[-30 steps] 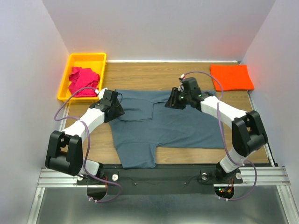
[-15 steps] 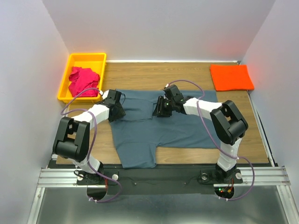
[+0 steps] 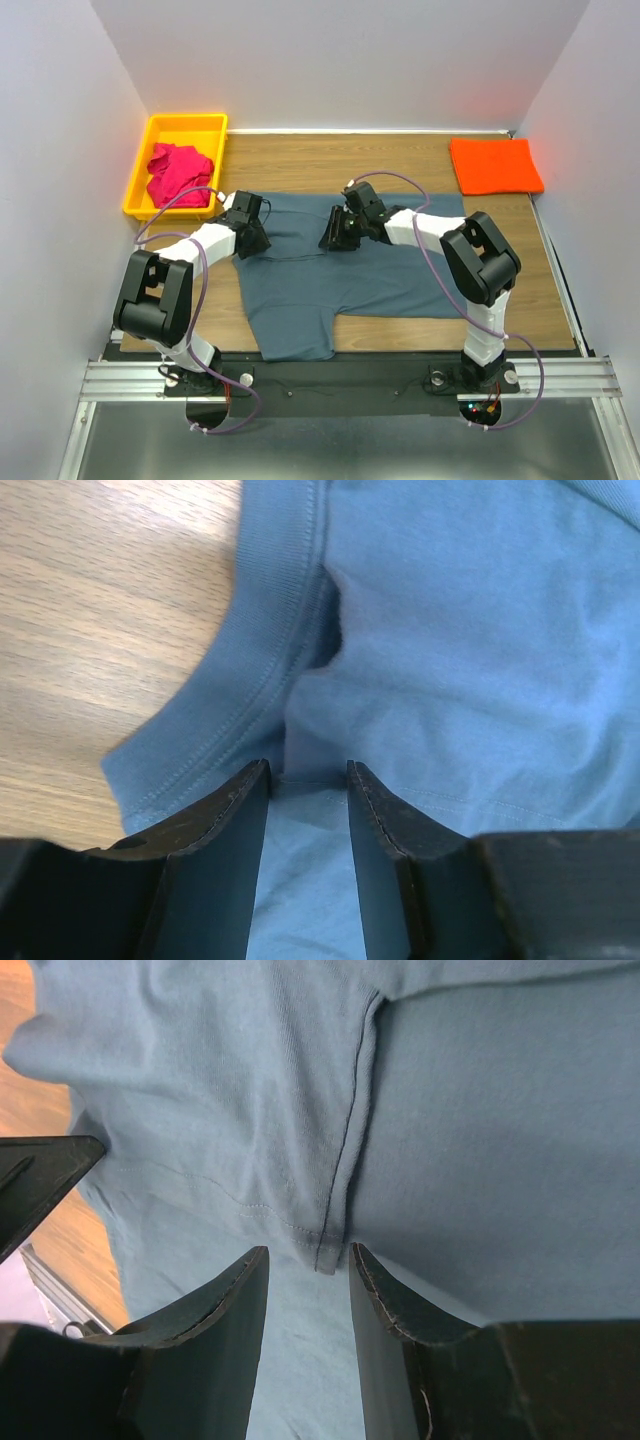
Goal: Fold and stack the t-shirts
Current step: Fold the tshirt
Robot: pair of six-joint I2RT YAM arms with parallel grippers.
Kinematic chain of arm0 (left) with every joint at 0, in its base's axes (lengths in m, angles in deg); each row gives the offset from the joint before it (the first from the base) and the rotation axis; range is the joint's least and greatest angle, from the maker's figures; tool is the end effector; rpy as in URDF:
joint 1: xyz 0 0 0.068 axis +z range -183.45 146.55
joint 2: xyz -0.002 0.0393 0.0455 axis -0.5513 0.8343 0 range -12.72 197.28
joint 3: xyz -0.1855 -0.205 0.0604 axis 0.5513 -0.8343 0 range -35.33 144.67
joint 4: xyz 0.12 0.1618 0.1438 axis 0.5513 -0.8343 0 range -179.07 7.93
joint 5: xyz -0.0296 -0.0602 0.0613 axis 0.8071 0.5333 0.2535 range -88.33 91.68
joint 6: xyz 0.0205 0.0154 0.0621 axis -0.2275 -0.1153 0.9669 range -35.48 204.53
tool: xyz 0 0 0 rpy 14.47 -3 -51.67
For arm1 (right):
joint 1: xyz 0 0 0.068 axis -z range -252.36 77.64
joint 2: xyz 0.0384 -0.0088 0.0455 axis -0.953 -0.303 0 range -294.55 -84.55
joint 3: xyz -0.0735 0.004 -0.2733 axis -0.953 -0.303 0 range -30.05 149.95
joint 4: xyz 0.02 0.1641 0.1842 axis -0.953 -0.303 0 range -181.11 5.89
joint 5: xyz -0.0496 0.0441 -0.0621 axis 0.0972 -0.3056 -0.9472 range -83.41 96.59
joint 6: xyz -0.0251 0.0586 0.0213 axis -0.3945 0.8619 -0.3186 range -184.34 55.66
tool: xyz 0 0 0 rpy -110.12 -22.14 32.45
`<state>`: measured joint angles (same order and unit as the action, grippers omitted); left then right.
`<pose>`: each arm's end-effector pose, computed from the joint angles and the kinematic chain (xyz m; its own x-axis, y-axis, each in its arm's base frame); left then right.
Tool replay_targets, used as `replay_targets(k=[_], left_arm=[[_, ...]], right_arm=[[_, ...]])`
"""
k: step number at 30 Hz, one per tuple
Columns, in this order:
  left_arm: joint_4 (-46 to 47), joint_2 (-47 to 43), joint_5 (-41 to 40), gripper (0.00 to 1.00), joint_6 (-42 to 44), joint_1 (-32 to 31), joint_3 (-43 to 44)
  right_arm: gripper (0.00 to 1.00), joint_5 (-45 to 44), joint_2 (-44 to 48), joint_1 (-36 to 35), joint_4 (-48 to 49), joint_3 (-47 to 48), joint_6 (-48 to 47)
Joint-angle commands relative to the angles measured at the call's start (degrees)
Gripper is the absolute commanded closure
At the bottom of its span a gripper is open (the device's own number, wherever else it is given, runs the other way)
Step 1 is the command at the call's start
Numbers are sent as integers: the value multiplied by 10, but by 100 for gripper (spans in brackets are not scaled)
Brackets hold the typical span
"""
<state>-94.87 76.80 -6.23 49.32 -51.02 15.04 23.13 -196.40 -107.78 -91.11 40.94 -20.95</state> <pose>0.2999 -0.0872 0.1892 -0.7391 -0.3651 -0.5661 -0.2547 0.9295 -0.2668 0.3331 0.2556 0.1702 -0.9278 0.1484 -0.3424 -0.1015 0.7825 0.6144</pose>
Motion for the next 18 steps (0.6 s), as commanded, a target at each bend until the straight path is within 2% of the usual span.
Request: replay_targets(k=[1, 3, 12, 16, 18], left_arm=[[10, -4, 3, 55, 4, -6, 14], [9, -5, 2, 57, 4, -8, 16], [-42, -34, -30, 86, 7, -15, 46], [-57, -49, -17, 88, 0, -18, 46], [-63, -56, -5, 88, -5, -19, 45]], right_arm=[[56, 3, -6, -9, 26, 20, 5], [56, 3, -7, -11, 26, 19, 6], [58, 3, -13, -15, 27, 20, 7], [63, 3, -17, -16, 27, 21, 7], [70, 4, -17, -16, 27, 21, 7]])
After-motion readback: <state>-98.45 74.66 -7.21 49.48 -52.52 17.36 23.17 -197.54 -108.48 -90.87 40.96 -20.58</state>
